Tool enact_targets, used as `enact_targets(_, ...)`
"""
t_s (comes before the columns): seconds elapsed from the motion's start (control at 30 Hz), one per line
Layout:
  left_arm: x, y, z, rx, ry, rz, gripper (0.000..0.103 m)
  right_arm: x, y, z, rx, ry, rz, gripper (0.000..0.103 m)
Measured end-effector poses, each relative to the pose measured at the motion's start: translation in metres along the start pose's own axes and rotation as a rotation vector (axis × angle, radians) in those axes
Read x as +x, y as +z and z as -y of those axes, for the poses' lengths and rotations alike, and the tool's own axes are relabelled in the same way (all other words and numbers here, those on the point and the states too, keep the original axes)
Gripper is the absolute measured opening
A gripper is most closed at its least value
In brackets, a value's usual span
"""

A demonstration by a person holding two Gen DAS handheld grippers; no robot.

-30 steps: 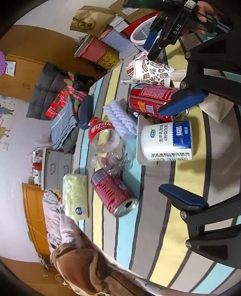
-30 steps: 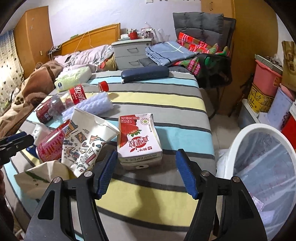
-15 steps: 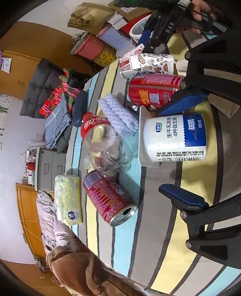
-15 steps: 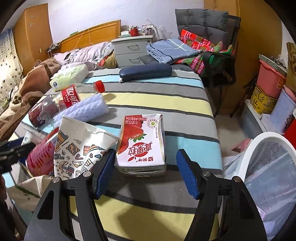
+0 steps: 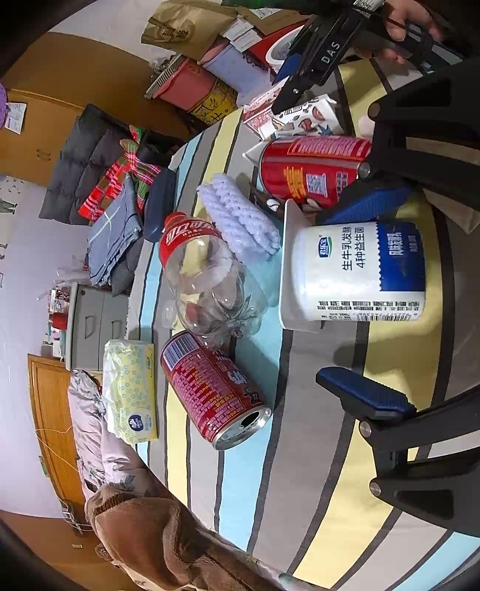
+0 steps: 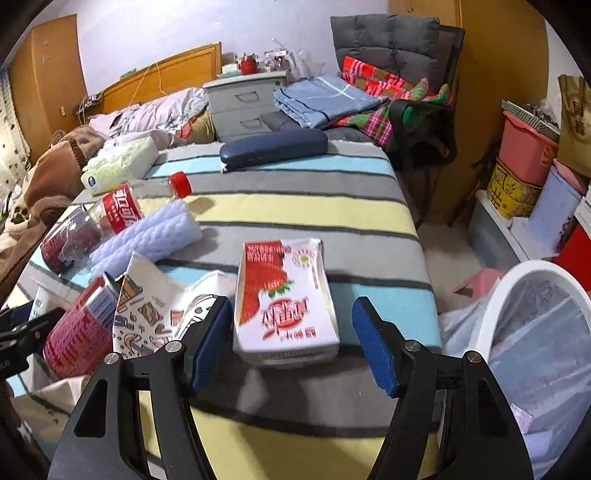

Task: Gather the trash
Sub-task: 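Close the left tool on the yogurt cup while the right tool grips the strawberry carton, then lift both held items and carry them over the wastebasket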

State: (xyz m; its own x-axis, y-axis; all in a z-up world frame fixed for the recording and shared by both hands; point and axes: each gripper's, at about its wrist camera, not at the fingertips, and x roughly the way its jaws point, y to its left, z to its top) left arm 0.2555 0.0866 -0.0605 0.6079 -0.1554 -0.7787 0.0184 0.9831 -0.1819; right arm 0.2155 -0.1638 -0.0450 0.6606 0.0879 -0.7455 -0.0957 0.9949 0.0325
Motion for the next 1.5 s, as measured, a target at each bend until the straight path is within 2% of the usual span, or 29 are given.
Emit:
enact_targets(0.13,0.0,0.001,-0.001,-0.007,-0.008,0.005,0.074,0.007,-0.001,0.002,0.009,0.004,-0.03,0.069)
enact_targets(0.27,0.003,0.0,-0.002,-0.01,-0.008,-0.005,0.062,0.004,-0.002,0.006,0.032,0.018,-0.018,0.069)
enact_targets(0.33,0.005,-0.001,-0.001,-0.007,-0.009,-0.011,0.058,0.004,-0.003,0.006,0.036,0.016,-0.018,0.058)
enact_targets(0.37,0.005,-0.001,-0.001,-0.008,-0.01,-0.013,0.05,0.003,-0.003,0.006,0.037,0.015,-0.019,0.058)
enact_targets(0.4,0.005,-0.001,-0.001,-0.006,-0.009,-0.014,0.048,0.003,-0.003,0.006,0.039,0.014,-0.017,0.058)
enact_targets(0.8,-0.005,-0.002,0.001,0.008,0.004,0.014,0.048,-0.005,-0.007,0.007,0.053,0.023,0.003,0.058)
enact_targets(1.5,-0.07,-0.01,0.044,0.089,-0.049,0.119,0.048,-0.055,-0.013,0.016,0.091,0.019,0.096,0.058)
